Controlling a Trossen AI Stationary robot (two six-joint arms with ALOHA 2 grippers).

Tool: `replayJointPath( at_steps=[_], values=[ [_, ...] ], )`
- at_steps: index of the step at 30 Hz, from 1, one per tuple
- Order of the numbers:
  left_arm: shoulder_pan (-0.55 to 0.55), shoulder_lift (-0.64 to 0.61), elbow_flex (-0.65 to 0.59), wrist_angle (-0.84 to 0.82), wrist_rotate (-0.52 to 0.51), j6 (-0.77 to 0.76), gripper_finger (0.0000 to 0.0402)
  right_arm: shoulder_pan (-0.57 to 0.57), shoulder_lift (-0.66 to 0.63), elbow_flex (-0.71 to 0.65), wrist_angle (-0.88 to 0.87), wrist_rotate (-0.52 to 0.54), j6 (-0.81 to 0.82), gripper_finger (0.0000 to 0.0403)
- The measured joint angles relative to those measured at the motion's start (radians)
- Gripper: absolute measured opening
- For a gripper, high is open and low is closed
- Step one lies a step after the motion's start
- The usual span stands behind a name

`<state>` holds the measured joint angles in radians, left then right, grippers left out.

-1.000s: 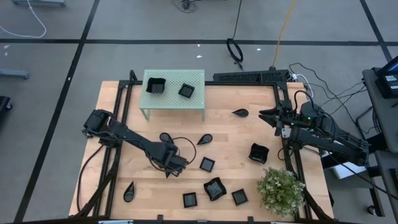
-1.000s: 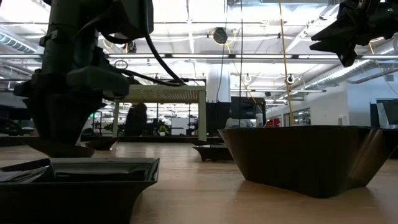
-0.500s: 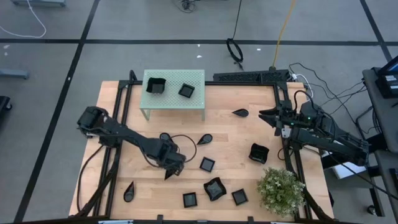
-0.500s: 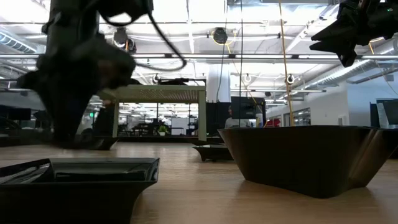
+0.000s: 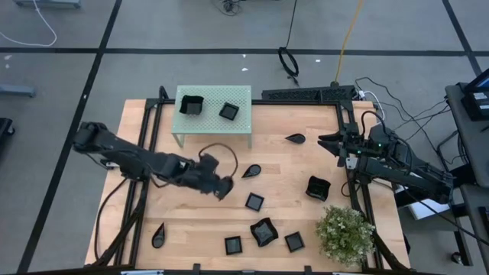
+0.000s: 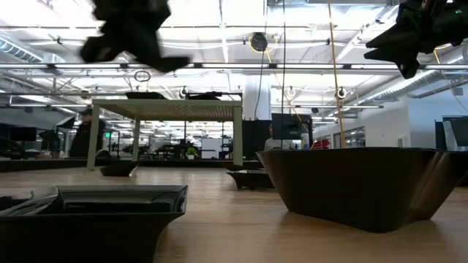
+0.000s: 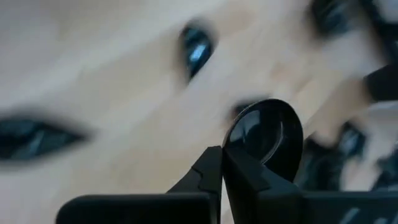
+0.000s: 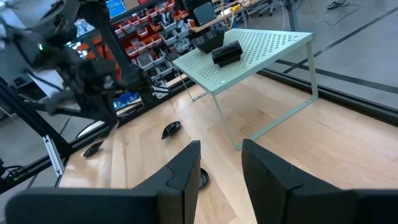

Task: Pick & Place Mini shaped plates
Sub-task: Put the drop shaped plate on the shelf

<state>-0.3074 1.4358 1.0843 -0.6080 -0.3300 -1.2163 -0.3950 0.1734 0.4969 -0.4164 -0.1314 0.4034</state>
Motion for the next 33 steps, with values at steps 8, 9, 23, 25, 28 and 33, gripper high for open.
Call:
replayJointPath(
  at_steps=[8, 9, 23, 25, 28, 33],
  values=[
    [0.168, -0.007, 0.110, 0.129, -0.032, 0.324, 0.0007, 0.000, 0.000, 0.000, 0.000, 0.000, 0.000, 0.0105],
    [0.194, -0.004, 0.132, 0.121, -0.036, 0.349, 0.0009, 0.000, 0.000, 0.000, 0.000, 0.000, 0.000, 0.0105],
    [0.502, -0.002, 0.361, -0.302, -0.128, 0.474, 0.0005, 0.000, 0.000, 0.000, 0.000, 0.000, 0.000, 0.0105],
    [0.540, 0.000, 0.360, -0.328, -0.127, 0.471, 0.0004, 0.000, 0.000, 0.000, 0.000, 0.000, 0.000, 0.0105],
    [0.585, 0.015, 0.361, -0.339, -0.135, 0.455, 0.0008, 0.000, 0.000, 0.000, 0.000, 0.000, 0.000, 0.0105],
    [0.637, 0.051, 0.361, -0.362, -0.136, 0.447, 0.0004, 0.000, 0.000, 0.000, 0.000, 0.000, 0.000, 0.0105]
  ],
)
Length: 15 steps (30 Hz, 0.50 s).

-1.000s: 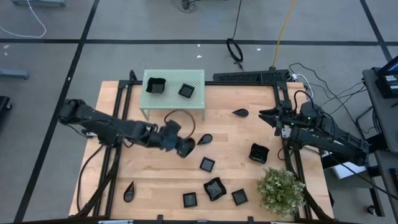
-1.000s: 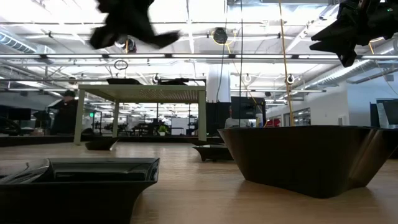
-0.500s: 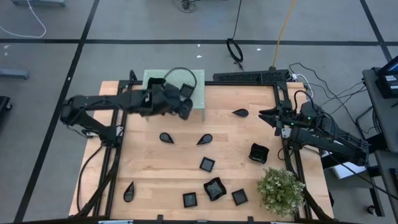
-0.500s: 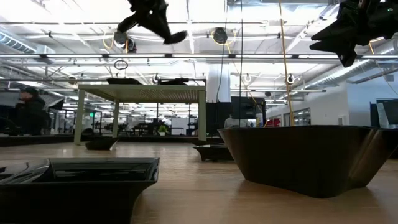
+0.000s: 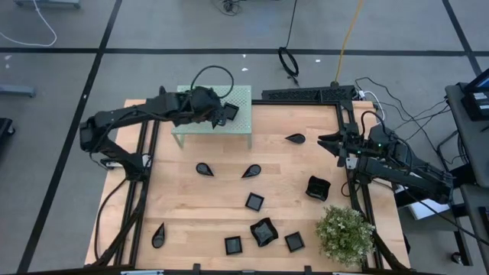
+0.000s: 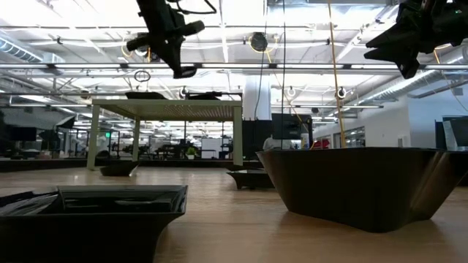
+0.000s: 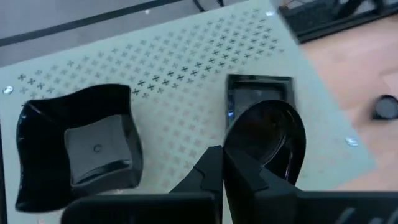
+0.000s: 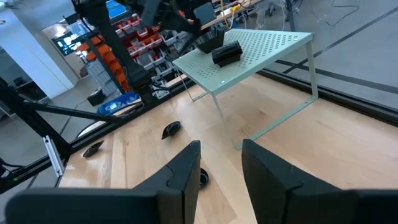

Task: Pick & Place Mini shaped plates
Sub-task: Put the drop shaped plate on the shelf

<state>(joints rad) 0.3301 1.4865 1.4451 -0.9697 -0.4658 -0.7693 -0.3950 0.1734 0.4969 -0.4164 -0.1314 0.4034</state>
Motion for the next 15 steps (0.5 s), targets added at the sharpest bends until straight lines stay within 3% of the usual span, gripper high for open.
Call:
replayJointPath(
  at_steps=[15],
  values=[
    [0.071, 0.113, -0.001, -0.022, -0.014, -0.015, 0.0011, 0.000, 0.006, 0.000, 0.000, 0.000, 0.000, 0.0105]
  ],
)
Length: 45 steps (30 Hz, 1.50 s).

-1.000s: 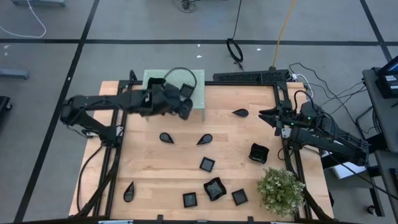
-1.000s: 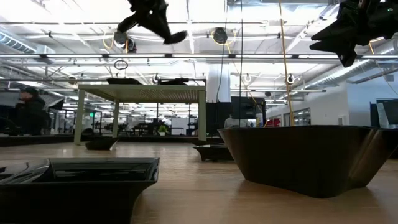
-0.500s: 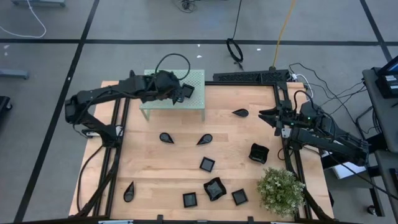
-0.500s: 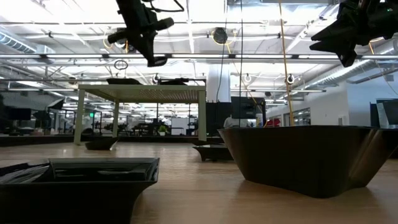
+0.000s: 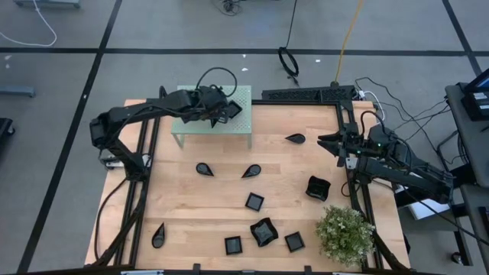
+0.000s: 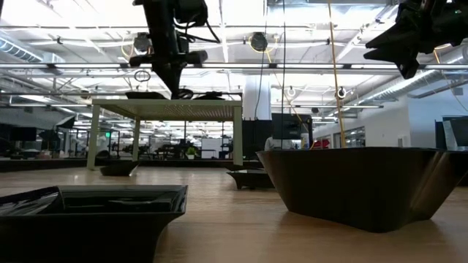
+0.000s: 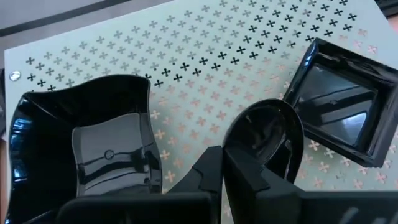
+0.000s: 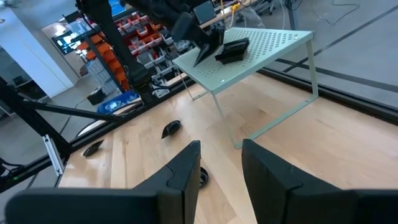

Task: Pick & Place Mini shaped plates
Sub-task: Put the drop shaped plate on the shelf

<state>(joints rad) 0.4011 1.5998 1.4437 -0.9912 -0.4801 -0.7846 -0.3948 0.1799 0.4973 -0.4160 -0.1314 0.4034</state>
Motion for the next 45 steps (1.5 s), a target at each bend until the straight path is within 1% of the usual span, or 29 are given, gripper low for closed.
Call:
replayJointPath(
  at_steps=[6, 12, 15, 18, 20, 24, 28, 33, 38, 45],
  values=[
    [0.003, -0.002, 0.000, 0.035, 0.000, 0.043, 0.0004, 0.000, 0.000, 0.000, 0.000, 0.000, 0.000, 0.0105],
    [0.021, -0.005, 0.000, 0.143, 0.021, 0.164, 0.0016, 0.000, 0.000, 0.000, 0.000, 0.000, 0.000, 0.0105],
    [0.035, -0.005, 0.000, 0.166, 0.024, 0.202, 0.0010, 0.000, 0.000, 0.000, 0.000, 0.000, 0.000, 0.0105],
    [0.049, -0.007, 0.000, 0.162, 0.025, 0.211, 0.0004, 0.000, 0.000, 0.000, 0.000, 0.000, 0.000, 0.0105],
    [0.059, -0.015, 0.000, 0.146, 0.019, 0.217, 0.0009, 0.000, 0.000, 0.000, 0.000, 0.000, 0.000, 0.0105],
    [0.073, -0.017, 0.000, 0.148, -0.037, 0.231, 0.0013, 0.000, 0.000, 0.000, 0.000, 0.000, 0.000, 0.0105],
    [0.096, -0.017, 0.000, 0.152, -0.016, 0.245, 0.0004, 0.000, 0.000, 0.000, 0.000, 0.000, 0.000, 0.0105],
    [0.098, -0.016, 0.000, 0.159, -0.018, 0.257, 0.0014, 0.000, 0.000, 0.000, 0.000, 0.000, 0.000, 0.0105],
    [0.100, -0.016, 0.000, 0.158, -0.018, 0.277, 0.0004, 0.000, 0.000, 0.000, 0.000, 0.000, 0.000, 0.0105],
    [0.112, -0.016, 0.000, 0.159, -0.036, 0.278, 0.0016, 0.000, 0.000, 0.000, 0.000, 0.000, 0.000, 0.0105]
  ],
)
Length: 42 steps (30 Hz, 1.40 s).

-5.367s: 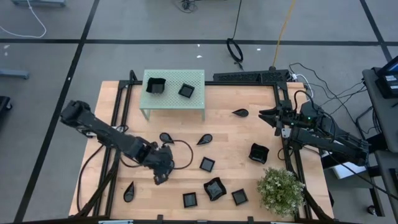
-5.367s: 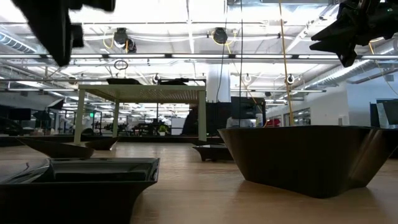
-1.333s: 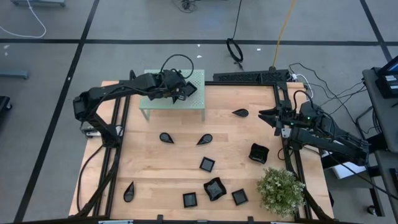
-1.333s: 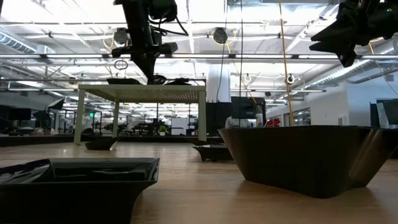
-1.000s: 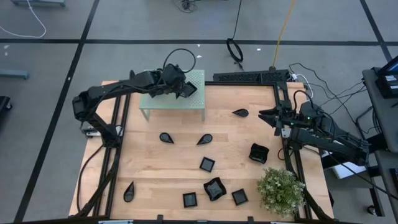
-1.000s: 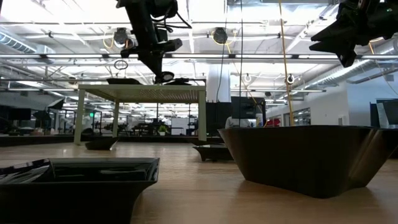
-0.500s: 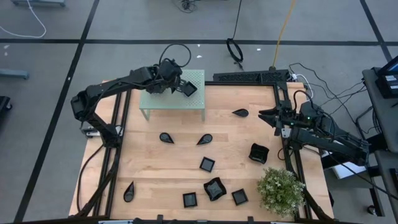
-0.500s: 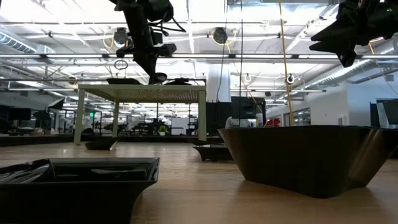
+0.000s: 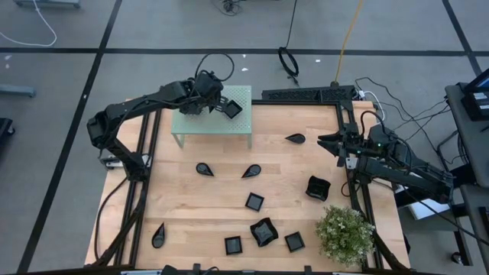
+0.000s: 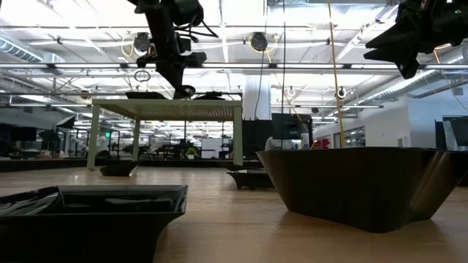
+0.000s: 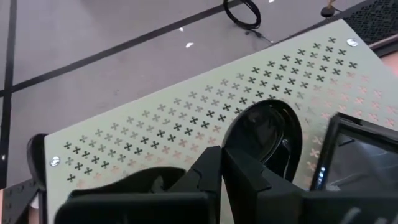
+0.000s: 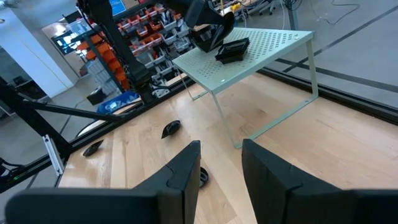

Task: Pick & Place Mini shaped plates
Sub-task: Put the drop shaped plate on the shelf

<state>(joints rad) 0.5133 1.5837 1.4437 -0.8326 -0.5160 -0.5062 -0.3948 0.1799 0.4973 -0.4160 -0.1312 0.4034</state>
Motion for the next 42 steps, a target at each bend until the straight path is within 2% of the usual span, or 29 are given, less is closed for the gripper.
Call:
replayJointPath(
  at_steps=[5, 10, 16, 30, 42],
  values=[
    [-0.001, 0.000, 0.000, 0.000, 0.010, -0.002, 0.0004, 0.000, 0.000, 0.000, 0.000, 0.000, 0.000, 0.0105],
    [-0.005, 0.000, 0.000, -0.002, 0.022, -0.007, 0.0014, 0.000, 0.000, 0.000, 0.000, 0.000, 0.000, 0.0105],
    [-0.010, 0.000, 0.000, -0.003, 0.021, -0.027, 0.0004, 0.000, 0.000, 0.000, 0.000, 0.000, 0.000, 0.0105],
    [-0.027, 0.000, 0.000, 0.026, 0.018, -0.060, 0.0012, 0.000, 0.000, 0.000, 0.000, 0.000, 0.000, 0.0105],
    [-0.114, 0.000, 0.000, 0.003, -0.003, -0.094, 0.0008, 0.000, 0.000, 0.000, 0.000, 0.000, 0.000, 0.0105]
  ],
)
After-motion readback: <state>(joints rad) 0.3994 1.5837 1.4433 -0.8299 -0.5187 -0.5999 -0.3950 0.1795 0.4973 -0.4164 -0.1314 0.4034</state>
